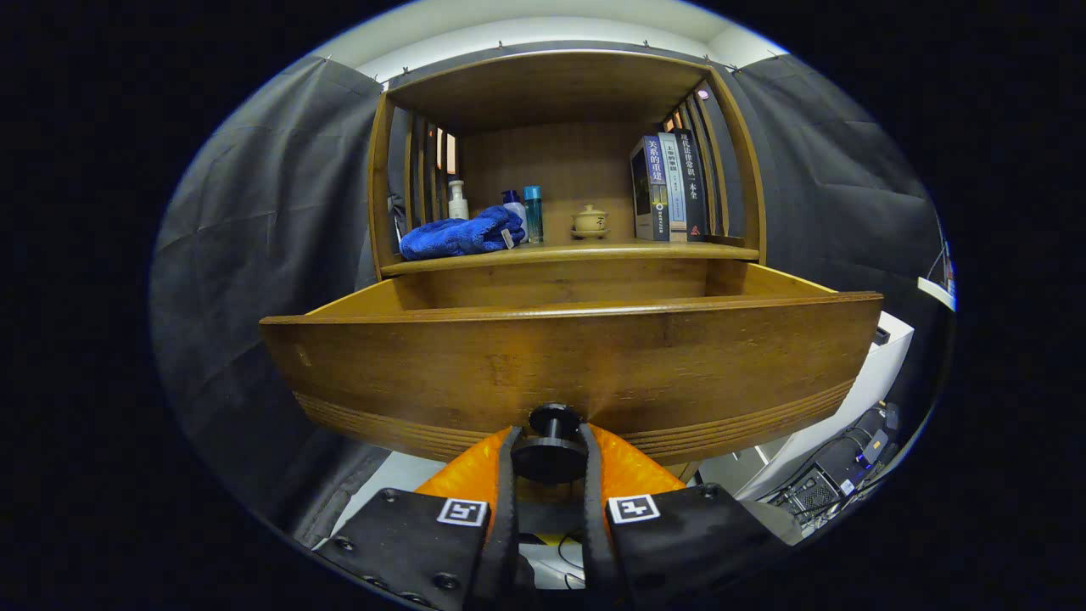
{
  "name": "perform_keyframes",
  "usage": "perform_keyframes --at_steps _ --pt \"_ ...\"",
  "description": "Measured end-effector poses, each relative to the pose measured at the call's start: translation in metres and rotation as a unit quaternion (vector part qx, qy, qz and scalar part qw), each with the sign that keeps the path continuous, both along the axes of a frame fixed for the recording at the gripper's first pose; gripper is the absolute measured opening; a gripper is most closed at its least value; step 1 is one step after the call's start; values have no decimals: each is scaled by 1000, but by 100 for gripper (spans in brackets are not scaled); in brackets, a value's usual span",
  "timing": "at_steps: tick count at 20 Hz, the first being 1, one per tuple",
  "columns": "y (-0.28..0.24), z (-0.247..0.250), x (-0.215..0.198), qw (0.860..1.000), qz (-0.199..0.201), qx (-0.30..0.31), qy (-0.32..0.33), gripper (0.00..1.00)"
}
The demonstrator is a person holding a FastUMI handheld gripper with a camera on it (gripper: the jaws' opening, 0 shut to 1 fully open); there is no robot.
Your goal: Pull open the drawer, take out the items inside it, and place them on the countertop above the cabinet.
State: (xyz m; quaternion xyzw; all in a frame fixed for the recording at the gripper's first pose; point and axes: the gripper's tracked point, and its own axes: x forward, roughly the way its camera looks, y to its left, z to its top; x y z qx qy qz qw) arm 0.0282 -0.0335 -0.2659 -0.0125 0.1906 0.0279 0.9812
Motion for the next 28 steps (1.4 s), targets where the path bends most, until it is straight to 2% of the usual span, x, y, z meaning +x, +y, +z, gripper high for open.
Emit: perform_keyframes --at_steps 7,15,16,21,25,28 --pt "-1 -9 -1 1000 -2 -2 3 39" --pt "3 -7 -4 1000 -14 10 -3 52" --pt "6 -10 -6 1000 -9 7 2 55" --pt "6 -8 -12 1000 -12 -4 0 100" --pt "6 24 -19 1000 -13 14 -23 100" --pt "-3 85 -21 998 -24 27 -59 99"
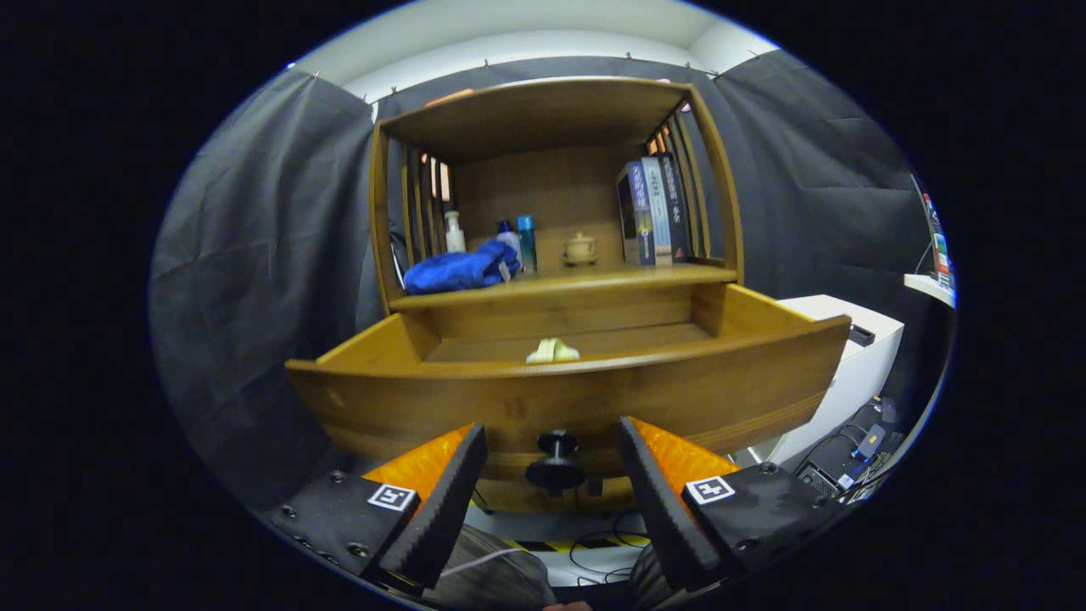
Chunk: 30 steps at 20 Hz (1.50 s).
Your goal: Pull open the drawer, take out the items inside it, and place them on the countertop above the cabinet.
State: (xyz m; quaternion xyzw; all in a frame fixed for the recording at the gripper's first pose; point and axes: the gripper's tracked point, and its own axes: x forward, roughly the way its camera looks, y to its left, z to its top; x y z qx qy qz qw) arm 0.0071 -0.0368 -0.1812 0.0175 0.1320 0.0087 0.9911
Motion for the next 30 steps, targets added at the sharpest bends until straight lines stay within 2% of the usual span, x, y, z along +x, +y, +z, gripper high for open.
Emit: perform_keyframes --at_steps 2,5,6,8,10,14,18,21,25,30 --pt "-11 49 9 1000 -21 -8 -22 99" --pt "-11 130 58 997 -29 10 -71 98" --pt "-11 149 79 996 -28 3 -80 98" --pt "-8 158 108 998 -21 -12 -56 98" --pt "8 145 130 1000 1 -11 -14 98" --pt "27 94 171 994 15 -26 103 98" --pt "38 28 193 975 12 -29 218 98" --pt "53 -12 187 955 18 -6 295 99" --pt "40 -45 190 939 1 -36 342 99" --pt "56 -66 181 923 7 20 383 93"
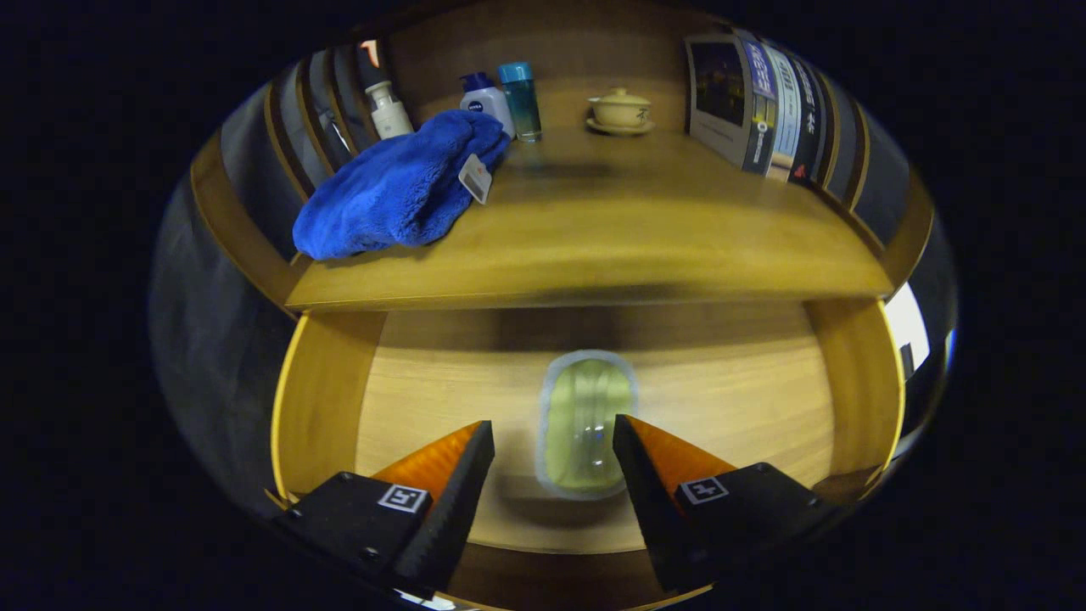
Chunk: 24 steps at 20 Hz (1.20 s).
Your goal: Pull open the drawer, take out the items inside it, and place them on the countertop above the cabinet.
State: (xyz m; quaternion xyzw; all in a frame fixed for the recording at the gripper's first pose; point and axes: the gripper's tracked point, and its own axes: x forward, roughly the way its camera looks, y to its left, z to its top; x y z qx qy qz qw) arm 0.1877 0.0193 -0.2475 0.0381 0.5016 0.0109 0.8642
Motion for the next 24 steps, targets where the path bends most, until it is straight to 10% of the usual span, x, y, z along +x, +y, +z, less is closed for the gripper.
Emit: perform_keyframes --at_steps 6,13,24 --pt "-21 -15 6 999 -20 -26 5 84" --pt "-20 -17 3 999 -40 3 0 28" --pt "-12 75 -36 997 10 33 -68 28"
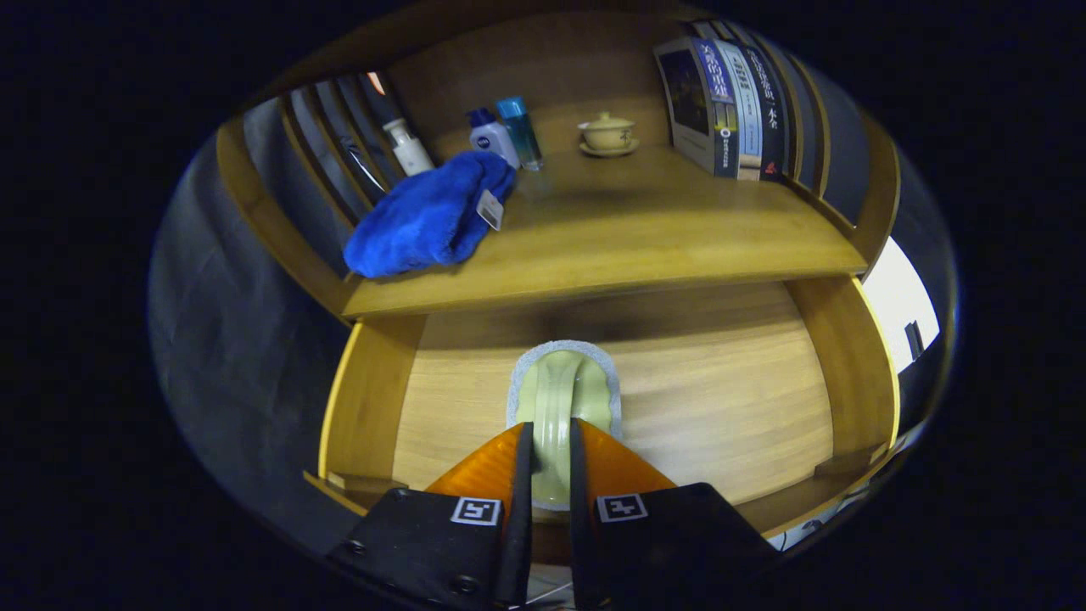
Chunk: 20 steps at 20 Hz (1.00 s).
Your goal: Pull open the drawer, take out the items inside it, and place them on the countertop above the cabinet.
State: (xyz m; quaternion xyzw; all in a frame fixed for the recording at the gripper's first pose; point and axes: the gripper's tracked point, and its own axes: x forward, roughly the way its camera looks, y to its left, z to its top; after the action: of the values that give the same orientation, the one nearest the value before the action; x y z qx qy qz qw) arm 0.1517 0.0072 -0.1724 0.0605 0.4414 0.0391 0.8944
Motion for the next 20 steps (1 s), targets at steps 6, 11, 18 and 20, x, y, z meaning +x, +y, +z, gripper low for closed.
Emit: perform_keyframes --at_steps 6,11,18,20 --pt "-20 105 58 974 39 -122 -185 27" --pt "-38 143 140 950 52 -187 -246 27" --pt "-43 66 182 988 11 -79 -134 28" --pt "-48 55 180 992 2 -64 -112 28"
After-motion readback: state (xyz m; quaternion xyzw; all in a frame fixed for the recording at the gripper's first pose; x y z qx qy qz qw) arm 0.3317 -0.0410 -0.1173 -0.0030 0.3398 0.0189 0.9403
